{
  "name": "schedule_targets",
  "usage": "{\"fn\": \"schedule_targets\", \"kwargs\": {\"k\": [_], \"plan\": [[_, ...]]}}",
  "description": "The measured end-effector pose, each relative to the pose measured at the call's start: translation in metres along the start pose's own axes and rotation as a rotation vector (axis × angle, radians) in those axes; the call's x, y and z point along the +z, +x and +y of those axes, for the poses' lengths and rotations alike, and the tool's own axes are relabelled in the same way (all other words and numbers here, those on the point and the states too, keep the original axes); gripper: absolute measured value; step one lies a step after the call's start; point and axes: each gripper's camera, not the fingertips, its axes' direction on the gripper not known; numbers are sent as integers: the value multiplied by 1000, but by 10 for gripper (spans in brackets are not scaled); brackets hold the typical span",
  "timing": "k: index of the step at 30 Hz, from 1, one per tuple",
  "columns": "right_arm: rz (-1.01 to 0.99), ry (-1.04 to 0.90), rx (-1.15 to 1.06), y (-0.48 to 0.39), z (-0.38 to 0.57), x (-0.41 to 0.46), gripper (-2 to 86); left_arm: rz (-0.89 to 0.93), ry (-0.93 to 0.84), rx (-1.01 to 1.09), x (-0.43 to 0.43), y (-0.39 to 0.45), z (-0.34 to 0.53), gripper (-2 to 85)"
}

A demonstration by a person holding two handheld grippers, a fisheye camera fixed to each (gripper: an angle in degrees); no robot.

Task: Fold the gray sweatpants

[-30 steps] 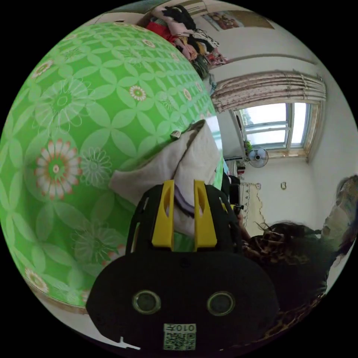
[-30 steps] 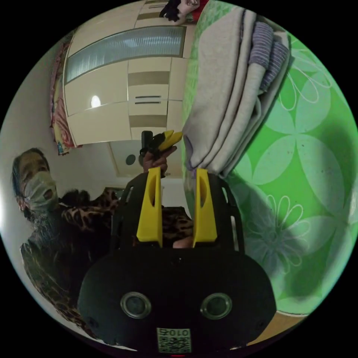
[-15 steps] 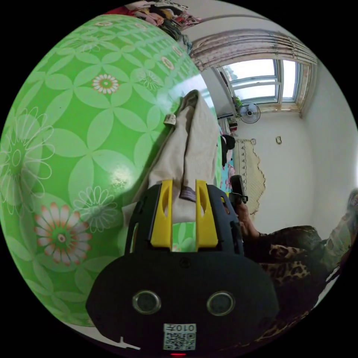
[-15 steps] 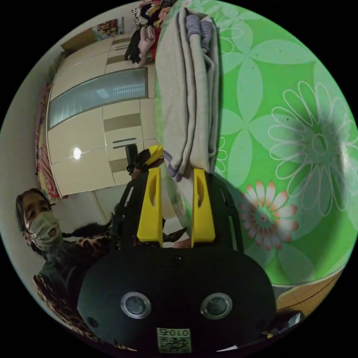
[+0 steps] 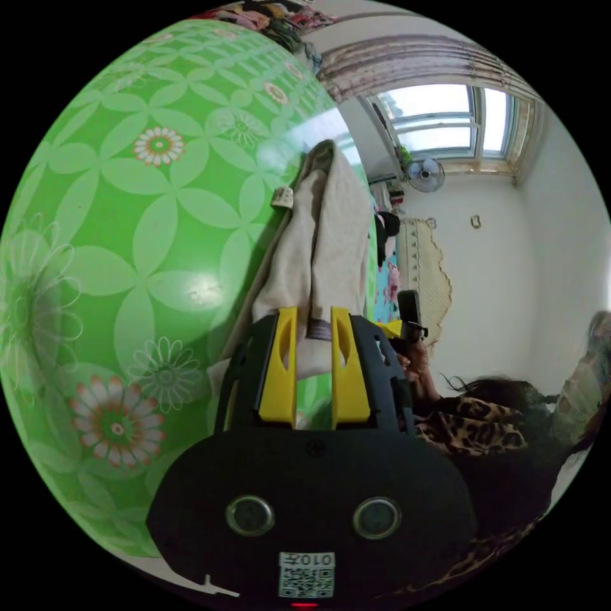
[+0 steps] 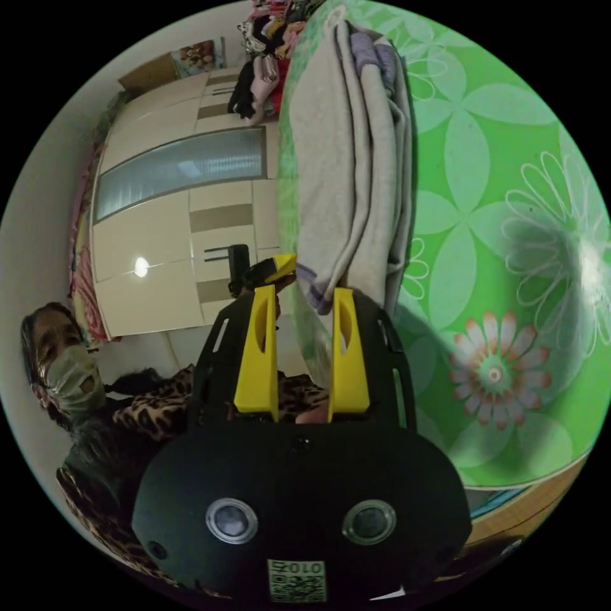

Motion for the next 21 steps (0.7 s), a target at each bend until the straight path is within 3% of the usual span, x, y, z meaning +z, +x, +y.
{"fn": "schedule_targets", "kwargs": {"k": [9,13,16,21], "plan": [[68,181,72,5,53,16,101,64,-99,181,0,-14,-23,67],[110,259,137,16,73,14,55,-12,-73,242,-19,-9,-29,76],[1,326,93,14,88,4,50,69,-108,213,-12,-24,-35,90],[-201,382,30,7,104,-13,48,37,-93,139,-7,-37,-30,117]]}}
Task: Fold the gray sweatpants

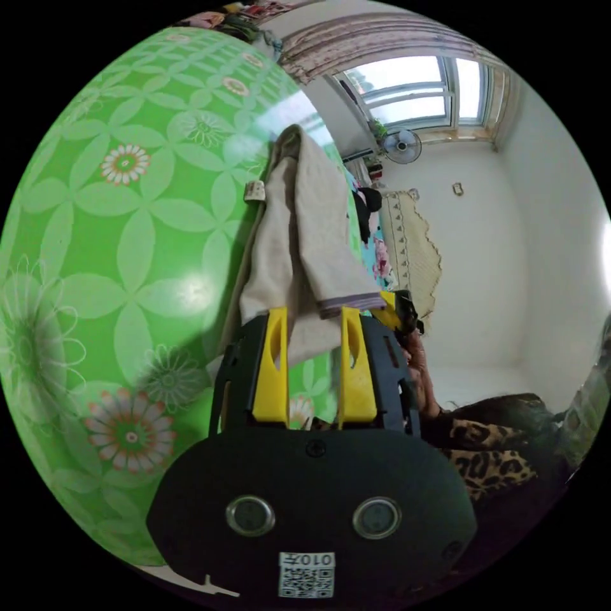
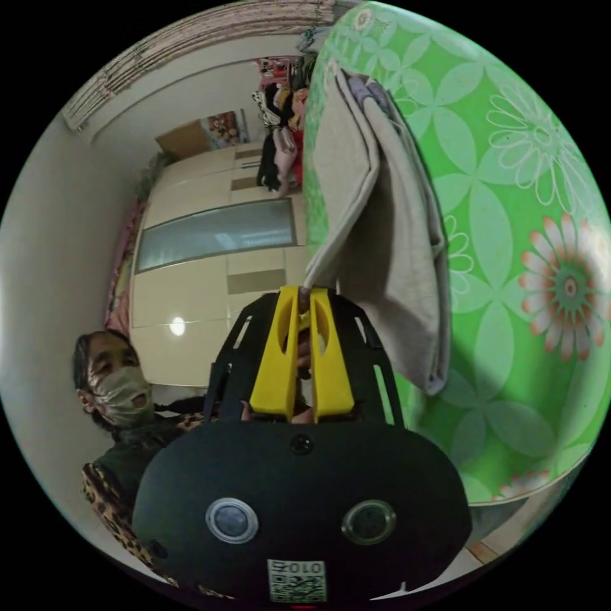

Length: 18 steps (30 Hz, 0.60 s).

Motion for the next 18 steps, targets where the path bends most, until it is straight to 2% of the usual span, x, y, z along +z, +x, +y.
{"fn": "schedule_targets", "kwargs": {"k": [3,8,12,18], "plan": [[-91,6,17,-1,1,-9,48,80,8,-38,4,-11,-1,132],[-115,-4,38,0,2,-20,47,205,10,-92,14,-32,-18,147],[-257,28,75,8,3,-30,48,318,9,-113,26,-38,-22,151],[-351,33,76,6,3,-36,48,442,114,-159,29,-51,-15,142]]}}
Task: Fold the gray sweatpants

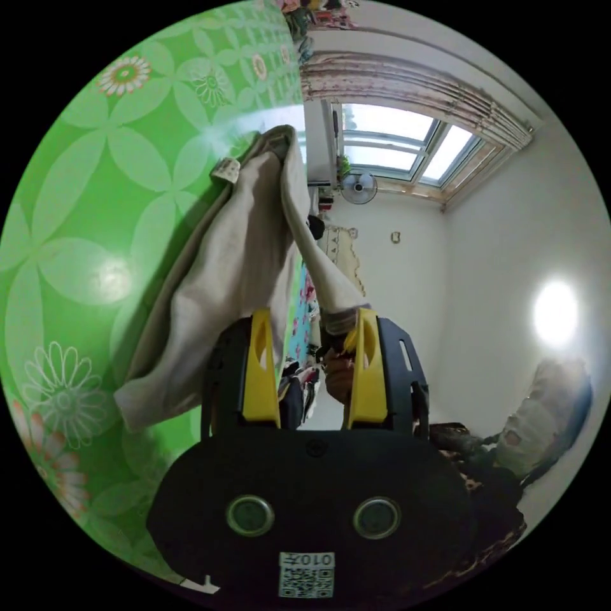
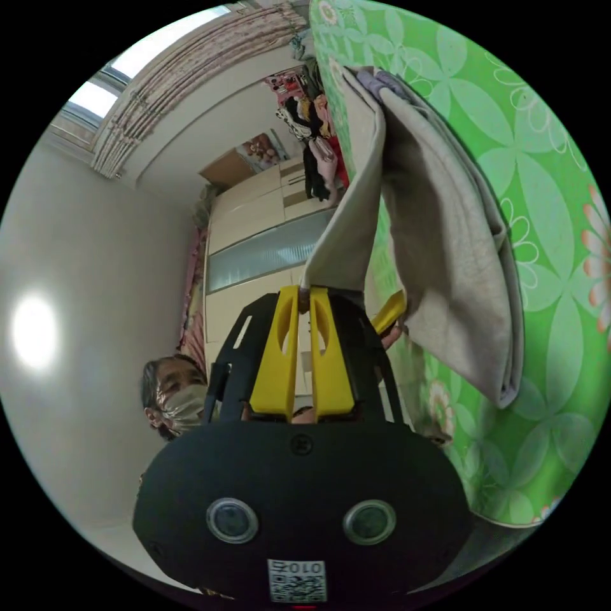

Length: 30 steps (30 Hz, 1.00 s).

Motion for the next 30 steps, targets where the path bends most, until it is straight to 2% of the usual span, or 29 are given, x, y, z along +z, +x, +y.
{"fn": "schedule_targets", "kwargs": {"k": [6,8,10,13,15,17,19,23,26,27,30], "plan": [[247,-19,24,-5,0,-5,48,-71,-7,25,9,6,-26,47],[286,-34,-21,-20,0,-2,48,-97,-36,101,6,25,-31,30],[391,-104,-124,-50,5,13,48,-130,-70,158,4,45,-28,22],[530,-154,-166,-62,18,30,49,-182,-108,207,0,63,-11,15],[607,-154,-118,-44,21,35,49,-263,-132,228,2,60,-3,13],[683,-155,-16,-7,15,35,50,-387,-168,125,15,20,0,13],[638,-108,110,32,8,26,50,-337,-188,23,24,-15,1,12],[568,-97,91,37,2,22,50,-281,-177,20,24,-33,-1,11],[593,-208,70,32,-10,32,50,-296,-178,38,30,-36,-2,9],[575,-270,36,23,-18,33,49,-290,-180,37,30,-36,-3,9],[519,-242,-175,-25,-37,20,35,-269,-184,56,32,-36,-1,11]]}}
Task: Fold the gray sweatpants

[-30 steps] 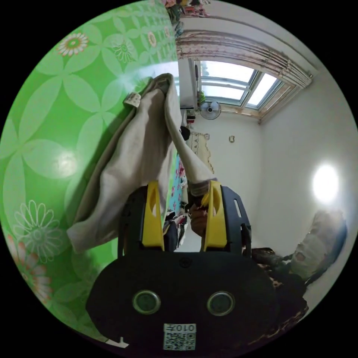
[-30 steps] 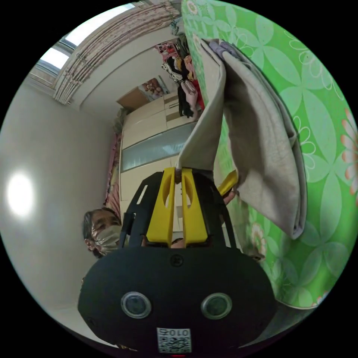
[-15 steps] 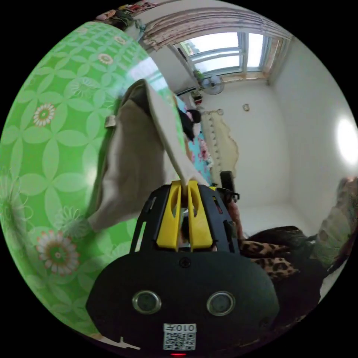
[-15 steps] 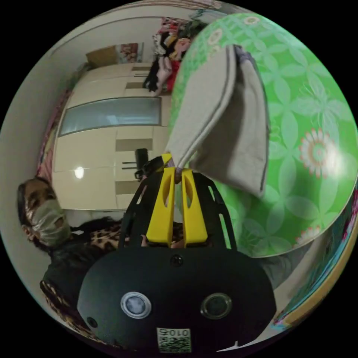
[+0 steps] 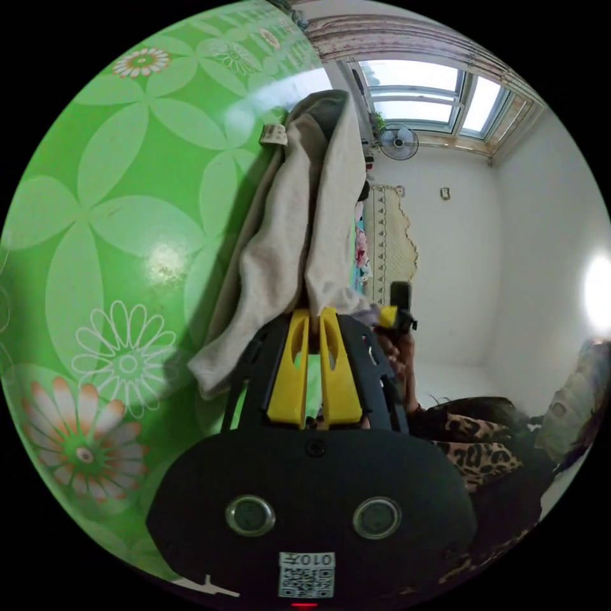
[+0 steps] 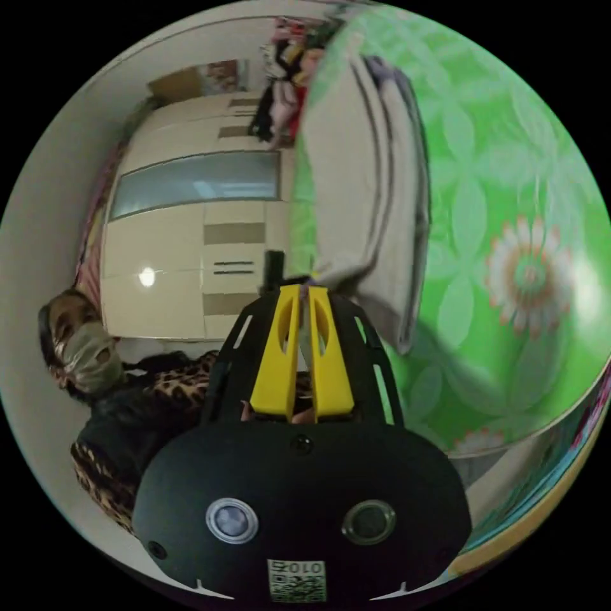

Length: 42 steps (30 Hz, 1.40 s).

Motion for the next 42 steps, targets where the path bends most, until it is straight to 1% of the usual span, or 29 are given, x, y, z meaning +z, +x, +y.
{"fn": "schedule_targets", "kwargs": {"k": [1,3,6,8,9,10,11,13,14,16,17,18,20,21,22,24,26,27,28,29,31,32,34,35,36,37,39,41,42], "plan": [[-40,62,-80,-10,-12,-15,31,-9,-7,-3,1,2,2,11],[-47,97,-145,-17,-39,-23,27,-29,-15,-1,3,3,5,12],[30,-75,-93,-6,-83,12,24,23,-8,-21,6,-2,7,12],[-10,-193,-97,3,-89,43,21,40,-17,-37,5,2,10,12],[46,-256,-42,15,-88,60,19,38,-21,-36,3,5,12,12],[154,-284,-15,28,-85,70,18,32,-22,-15,-4,14,15,11],[114,-259,-57,29,-85,69,17,3,-10,18,-13,26,18,10],[-20,-218,-29,41,-90,65,16,-69,-9,88,-22,48,17,8],[-24,-222,-21,41,-93,65,16,-88,-46,163,-23,66,13,7],[73,-293,-78,31,-102,72,16,-135,-128,278,-20,91,7,5],[93,-309,-91,29,-104,74,16,-221,-152,348,-19,106,6,4],[105,-348,-106,27,-108,77,16,-266,-171,376,-18,112,6,3],[86,-405,-128,28,-114,82,16,-380,-321,502,-7,131,15,1],[74,-404,-146,29,-117,83,16,-409,-344,510,-6,131,18,1],[71,-394,-148,29,-120,83,16,-494,-365,476,-6,125,21,0],[89,-379,-156,27,-124,84,16,-571,-385,358,-14,105,24,-1],[90,-373,-166,27,-129,85,17,-598,-310,193,-35,87,32,-1],[72,-376,-165,29,-133,85,17,-564,-269,206,-40,90,35,-1],[59,-374,-160,30,-138,85,17,-433,-151,290,-50,105,39,-1],[56,-374,-160,30,-140,86,17,-250,1,360,-59,118,38,-1],[40,-377,-154,28,-148,86,18,-36,90,353,-49,120,19,-1],[26,-374,-164,25,-149,86,18,-40,112,311,-36,118,1,-1],[-56,-389,-224,10,-154,86,18,-88,136,304,-17,122,-27,-1],[-35,-409,-220,9,-155,88,19,-78,117,324,-3,126,-46,-1],[99,-470,-187,13,-157,96,19,-75,106,320,4,128,-55,-1],[173,-533,-208,17,-158,105,18,-89,100,304,16,132,-72,-1],[121,-514,-163,23,-164,104,18,-101,116,319,27,142,-91,-2],[167,-525,-190,18,-168,107,18,-175,195,261,31,145,-109,-2],[194,-535,-210,15,-171,109,19,-199,197,247,33,142,-113,-2]]}}
